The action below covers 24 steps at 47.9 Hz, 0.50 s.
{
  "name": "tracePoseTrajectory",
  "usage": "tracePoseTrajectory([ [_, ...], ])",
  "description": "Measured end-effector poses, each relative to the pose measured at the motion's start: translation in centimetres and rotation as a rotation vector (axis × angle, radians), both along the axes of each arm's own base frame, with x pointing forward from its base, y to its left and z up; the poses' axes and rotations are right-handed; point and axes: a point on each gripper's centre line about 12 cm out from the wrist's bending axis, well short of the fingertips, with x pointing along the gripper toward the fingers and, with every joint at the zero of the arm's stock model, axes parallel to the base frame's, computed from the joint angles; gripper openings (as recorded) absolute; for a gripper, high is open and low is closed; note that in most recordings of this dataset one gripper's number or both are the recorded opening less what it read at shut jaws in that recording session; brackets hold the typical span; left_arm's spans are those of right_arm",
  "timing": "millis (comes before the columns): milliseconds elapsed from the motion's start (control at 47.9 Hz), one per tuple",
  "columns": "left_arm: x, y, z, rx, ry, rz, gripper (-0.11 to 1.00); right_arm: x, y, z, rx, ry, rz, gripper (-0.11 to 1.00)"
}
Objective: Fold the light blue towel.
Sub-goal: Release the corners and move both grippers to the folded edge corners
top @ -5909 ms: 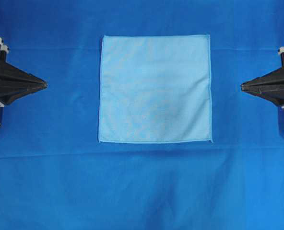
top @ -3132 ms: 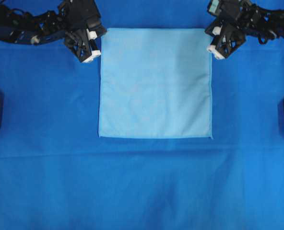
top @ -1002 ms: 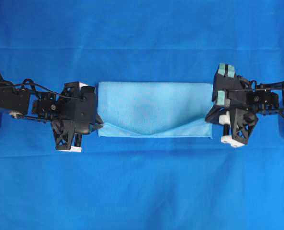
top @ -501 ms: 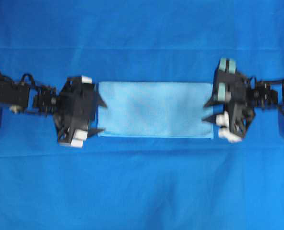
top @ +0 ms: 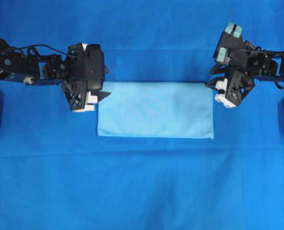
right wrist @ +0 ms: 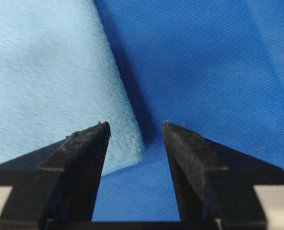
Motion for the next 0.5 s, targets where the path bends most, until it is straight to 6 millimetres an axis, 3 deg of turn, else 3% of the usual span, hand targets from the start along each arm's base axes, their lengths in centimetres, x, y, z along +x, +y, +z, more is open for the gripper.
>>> tracePoseTrajectory([
  [501,-0.2,1.9,-3.5,-0.003,0.075,0.041,0.7,0.3,-1.2,-3.7,0.015,0.069,-0.027,0.53],
])
